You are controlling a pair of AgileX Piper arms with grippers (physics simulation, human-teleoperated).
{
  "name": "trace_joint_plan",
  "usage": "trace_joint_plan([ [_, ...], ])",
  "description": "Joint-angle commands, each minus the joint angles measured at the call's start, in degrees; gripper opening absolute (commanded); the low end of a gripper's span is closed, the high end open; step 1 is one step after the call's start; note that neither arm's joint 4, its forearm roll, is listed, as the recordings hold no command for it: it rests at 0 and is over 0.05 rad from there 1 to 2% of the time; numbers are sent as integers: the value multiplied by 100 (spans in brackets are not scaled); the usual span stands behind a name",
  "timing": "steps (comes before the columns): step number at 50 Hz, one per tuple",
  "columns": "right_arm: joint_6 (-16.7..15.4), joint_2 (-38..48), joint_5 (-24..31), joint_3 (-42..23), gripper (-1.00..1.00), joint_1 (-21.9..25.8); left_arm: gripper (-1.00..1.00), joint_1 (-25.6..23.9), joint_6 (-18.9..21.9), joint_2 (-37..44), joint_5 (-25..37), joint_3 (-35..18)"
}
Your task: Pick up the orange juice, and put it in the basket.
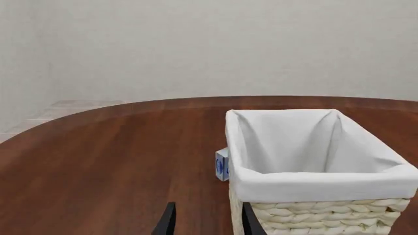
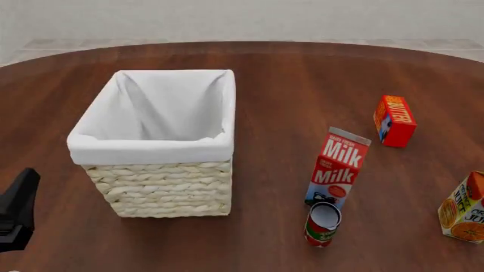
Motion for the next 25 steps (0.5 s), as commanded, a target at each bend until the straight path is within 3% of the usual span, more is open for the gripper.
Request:
trace_joint_plan([
  [1, 43, 561, 109, -320, 100, -523, 100, 0, 0, 0, 0, 0],
  [9, 510, 1248, 149, -539, 100, -685, 100, 0, 0, 0, 0, 0],
  [13, 429, 1360, 144, -570, 100, -720, 100, 0, 0, 0, 0, 0],
  [15, 748, 1608, 147, -566, 100, -704, 100, 0, 0, 0, 0, 0],
  [25, 860, 2032, 220, -560, 100, -722, 100, 0, 0, 0, 0, 0],
])
